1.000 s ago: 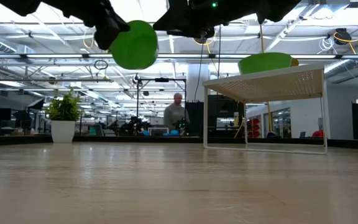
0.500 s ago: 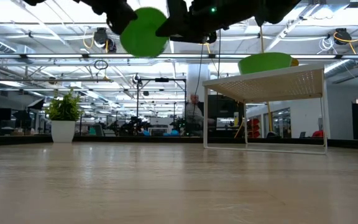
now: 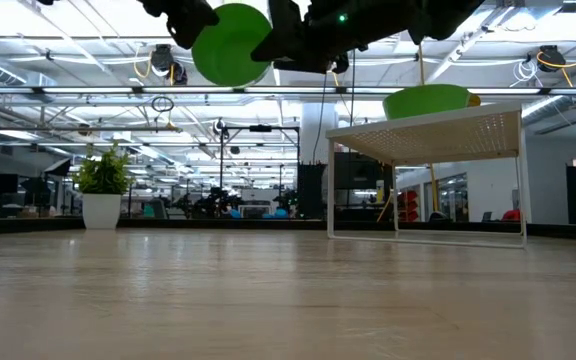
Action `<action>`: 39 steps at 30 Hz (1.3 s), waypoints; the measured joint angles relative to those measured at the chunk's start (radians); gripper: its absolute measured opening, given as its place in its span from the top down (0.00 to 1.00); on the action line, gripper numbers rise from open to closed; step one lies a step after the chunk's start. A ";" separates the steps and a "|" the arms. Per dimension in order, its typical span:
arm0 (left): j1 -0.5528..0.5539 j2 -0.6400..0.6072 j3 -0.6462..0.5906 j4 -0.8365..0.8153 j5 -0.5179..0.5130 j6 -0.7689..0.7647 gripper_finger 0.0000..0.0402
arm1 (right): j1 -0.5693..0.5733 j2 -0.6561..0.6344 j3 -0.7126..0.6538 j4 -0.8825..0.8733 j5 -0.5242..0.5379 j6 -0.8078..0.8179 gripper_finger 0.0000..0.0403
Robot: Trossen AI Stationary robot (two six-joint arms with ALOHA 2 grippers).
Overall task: Pick & Place Mini bowls
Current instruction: Stack the right green bowl on top of the other green bowl on the shelf
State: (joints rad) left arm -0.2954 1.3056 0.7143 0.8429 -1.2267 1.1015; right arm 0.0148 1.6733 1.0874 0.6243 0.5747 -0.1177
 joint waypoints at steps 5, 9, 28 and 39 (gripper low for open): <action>0.000 0.000 0.000 -0.003 -0.001 -0.003 0.98 | 0.000 0.000 0.000 0.001 0.000 -0.017 0.40; 0.000 0.000 0.000 -0.003 -0.002 -0.005 0.98 | 0.000 0.000 0.000 0.008 -0.001 -0.027 0.50; -0.002 0.000 -0.002 -0.016 0.054 -0.092 0.91 | -0.004 -0.001 0.000 0.014 0.028 -0.048 0.97; -0.002 -0.001 -0.002 -0.065 0.109 -0.174 0.91 | -0.004 -0.001 0.000 0.020 0.023 -0.050 1.00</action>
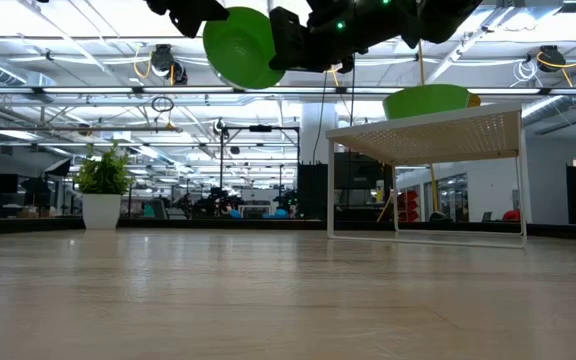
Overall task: Pick & Place Mini bowls
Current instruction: Stack the right green bowl on top of the other green bowl on the shelf
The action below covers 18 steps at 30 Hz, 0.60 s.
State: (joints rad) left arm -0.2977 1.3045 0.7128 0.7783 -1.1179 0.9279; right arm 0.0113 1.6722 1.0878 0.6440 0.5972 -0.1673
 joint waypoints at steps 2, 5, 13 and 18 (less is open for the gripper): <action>0.000 0.000 0.000 -0.002 -0.003 -0.015 0.91 | 0.000 0.000 0.000 0.000 -0.003 0.000 1.00; -0.002 0.000 0.000 -0.003 -0.007 -0.051 0.91 | 0.000 0.000 0.000 0.000 -0.011 0.000 1.00; -0.002 0.001 0.000 -0.010 -0.028 -0.133 0.71 | 0.002 0.000 0.000 0.005 -0.023 -0.010 1.00; -0.002 -0.008 0.000 -0.006 -0.096 -0.122 0.51 | 0.003 0.001 0.000 0.004 -0.023 -0.009 1.00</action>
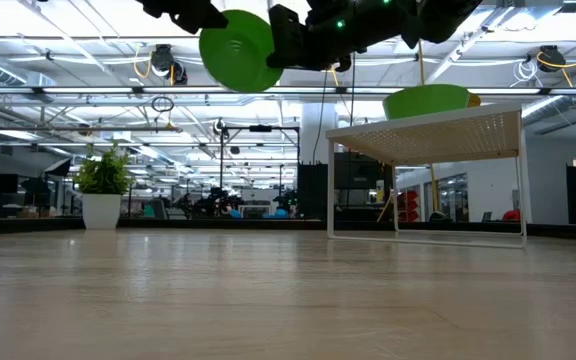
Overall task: Pick & Place Mini bowls
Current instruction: Stack the right green bowl on top of the other green bowl on the shelf
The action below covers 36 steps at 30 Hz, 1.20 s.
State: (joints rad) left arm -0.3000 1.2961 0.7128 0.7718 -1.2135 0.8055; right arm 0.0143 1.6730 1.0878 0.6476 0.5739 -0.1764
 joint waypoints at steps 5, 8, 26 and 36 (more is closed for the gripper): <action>-0.001 0.000 0.000 0.000 -0.070 0.082 0.42 | 0.000 0.001 0.000 -0.001 0.000 0.000 1.00; -0.002 0.000 0.000 -0.001 -0.059 0.102 0.41 | 0.000 0.001 0.000 -0.001 0.001 0.000 1.00; -0.021 -0.001 0.000 -0.059 0.032 0.046 0.41 | 0.002 0.001 0.000 -0.005 0.000 0.003 1.00; -0.108 -0.048 0.063 -0.344 0.110 -0.127 0.41 | 0.005 0.000 0.000 -0.003 -0.023 0.002 1.00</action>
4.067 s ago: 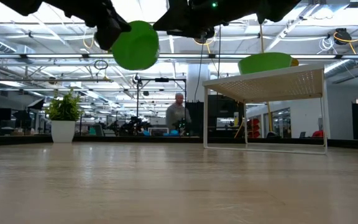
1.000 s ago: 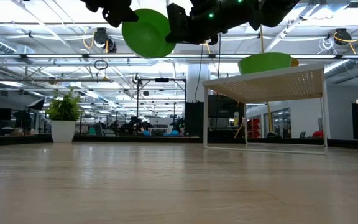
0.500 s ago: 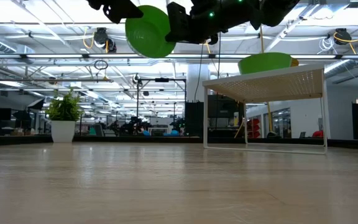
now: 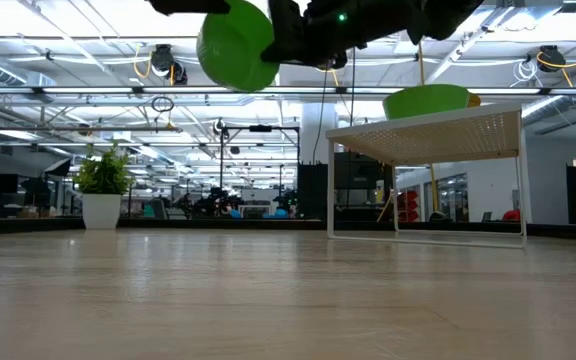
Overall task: Pick & Place Mini bowls
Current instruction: Stack the right green bowl on top of the other green bowl on the shelf
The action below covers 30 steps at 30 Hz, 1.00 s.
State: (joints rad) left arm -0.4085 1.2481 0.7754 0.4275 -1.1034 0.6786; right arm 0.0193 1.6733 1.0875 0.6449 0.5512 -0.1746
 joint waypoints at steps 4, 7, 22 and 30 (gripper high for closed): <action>0.002 -0.042 0.062 -0.343 0.232 -0.203 0.41 | -0.001 0.000 0.000 -0.003 0.009 -0.001 1.00; 0.027 -0.063 0.099 -0.461 0.425 -0.297 0.41 | -0.002 0.000 0.000 -0.003 0.017 0.001 1.00; 0.159 -0.416 0.100 -0.827 0.894 -0.386 0.42 | -0.003 0.000 0.000 -0.017 0.022 -0.001 1.00; 0.257 -0.676 -0.011 -0.816 0.973 -0.404 0.44 | -0.004 0.000 0.000 -0.014 0.023 -0.001 1.00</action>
State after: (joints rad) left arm -0.1515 0.5724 0.7647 -0.3889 -0.1305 0.2748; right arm 0.0154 1.6733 1.0874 0.6308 0.5743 -0.1761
